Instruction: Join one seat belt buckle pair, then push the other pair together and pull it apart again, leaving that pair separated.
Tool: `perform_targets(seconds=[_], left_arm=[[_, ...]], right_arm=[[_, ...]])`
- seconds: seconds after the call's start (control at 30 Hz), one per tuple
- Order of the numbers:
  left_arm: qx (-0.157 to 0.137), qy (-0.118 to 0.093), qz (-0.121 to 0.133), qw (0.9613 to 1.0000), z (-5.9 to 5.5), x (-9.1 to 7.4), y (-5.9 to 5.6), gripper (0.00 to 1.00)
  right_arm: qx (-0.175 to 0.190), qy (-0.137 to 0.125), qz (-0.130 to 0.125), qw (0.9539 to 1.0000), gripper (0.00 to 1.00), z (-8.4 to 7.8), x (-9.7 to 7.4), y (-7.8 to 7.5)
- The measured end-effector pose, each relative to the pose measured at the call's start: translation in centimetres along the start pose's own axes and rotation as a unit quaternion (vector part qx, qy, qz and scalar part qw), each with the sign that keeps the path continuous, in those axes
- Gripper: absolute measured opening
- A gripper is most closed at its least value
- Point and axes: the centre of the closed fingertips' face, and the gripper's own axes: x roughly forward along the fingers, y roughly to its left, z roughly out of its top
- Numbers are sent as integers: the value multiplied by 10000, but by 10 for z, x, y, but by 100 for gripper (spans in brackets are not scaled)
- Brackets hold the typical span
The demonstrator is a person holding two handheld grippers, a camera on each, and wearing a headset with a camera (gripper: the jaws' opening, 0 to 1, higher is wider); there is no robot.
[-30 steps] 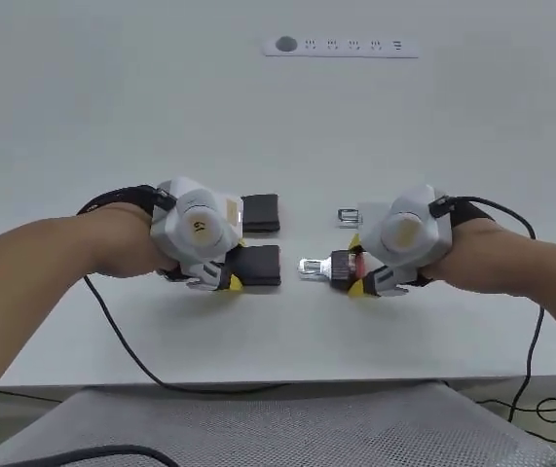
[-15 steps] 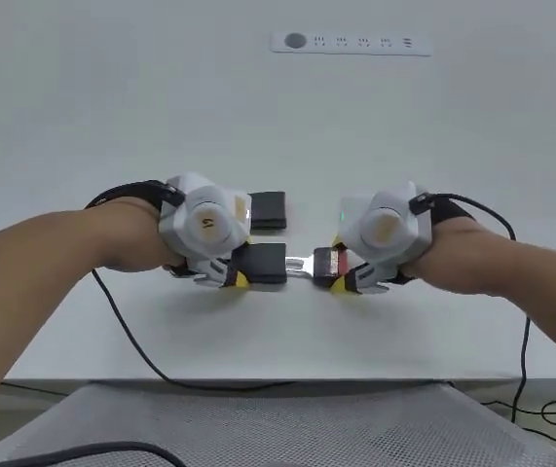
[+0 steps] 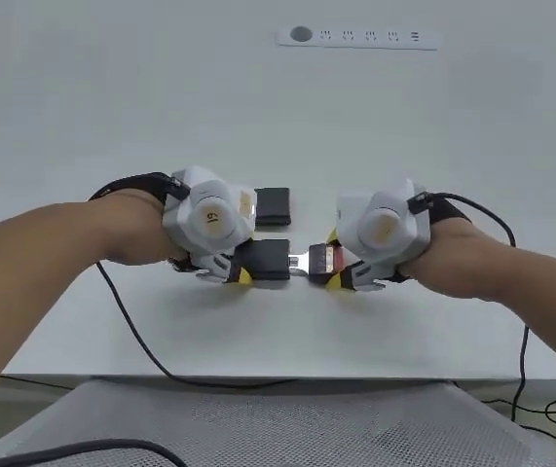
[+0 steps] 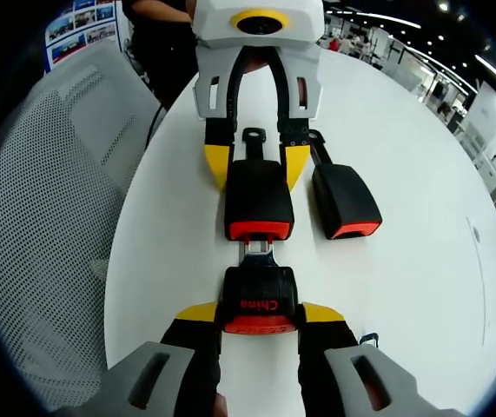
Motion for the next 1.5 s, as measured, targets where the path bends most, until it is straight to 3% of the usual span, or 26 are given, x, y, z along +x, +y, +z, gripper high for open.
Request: perform_targets(seconds=[0.73,1.27,1.4,1.43,1.5], left_arm=[[-105,-190,-55,9997,-1,-1,2,31],[-103,-182,-72,9998,1,-2,0,31],[-66,-134,-42,9999,0,-1,2,31],[-91,-147,-49,9998,-1,-1,1,31],[-132,-213,-22,9997,-2,-2,1,31]], right_arm=[[-69,54,10,10000,29,9,0,1],[-99,25,36,9999,29,19,3,1],[-91,-125,4,9999,29,30,8,2],[-30,-8,106,9999,29,27,7,5],[-32,-48,85,9999,29,28,2,6]])
